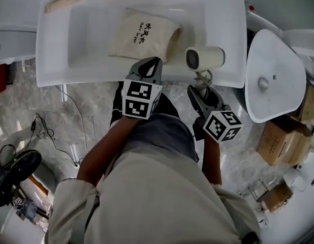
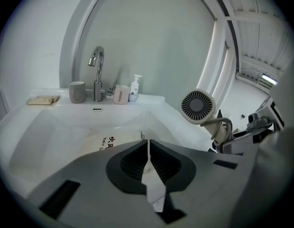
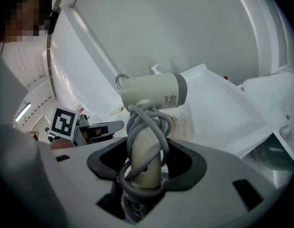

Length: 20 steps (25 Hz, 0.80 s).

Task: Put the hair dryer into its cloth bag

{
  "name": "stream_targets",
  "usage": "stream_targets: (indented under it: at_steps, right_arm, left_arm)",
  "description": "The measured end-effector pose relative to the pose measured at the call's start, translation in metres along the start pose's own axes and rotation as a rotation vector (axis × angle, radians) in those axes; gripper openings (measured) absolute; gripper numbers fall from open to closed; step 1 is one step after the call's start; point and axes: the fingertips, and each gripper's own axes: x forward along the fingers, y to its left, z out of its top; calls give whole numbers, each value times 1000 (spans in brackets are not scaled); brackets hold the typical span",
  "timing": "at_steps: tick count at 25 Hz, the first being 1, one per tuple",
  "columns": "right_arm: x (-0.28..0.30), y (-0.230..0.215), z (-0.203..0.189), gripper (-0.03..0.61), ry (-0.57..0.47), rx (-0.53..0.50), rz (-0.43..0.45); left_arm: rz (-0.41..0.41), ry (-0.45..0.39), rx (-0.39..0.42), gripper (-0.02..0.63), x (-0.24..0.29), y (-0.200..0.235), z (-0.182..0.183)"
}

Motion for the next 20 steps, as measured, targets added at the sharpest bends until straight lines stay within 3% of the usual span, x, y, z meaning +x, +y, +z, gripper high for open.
stream_targets:
  at_steps: [4,6,12,20]
  right_arm:
    - [5,-4,-3,236,14,8,-3]
    - [7,-6,-5,236,25,0,-4]
    - [9,-16,-8,236,55,-10,-31]
    - [20,-25,-11,236,110,-46,-46]
  left_arm:
    - [2,37,5,15,15,1,-8]
    - [0,49,-15,66,23,1,-12]
    - [29,117,-50,133,45,6,-31]
    - [63,191,4,172,68,9,-48]
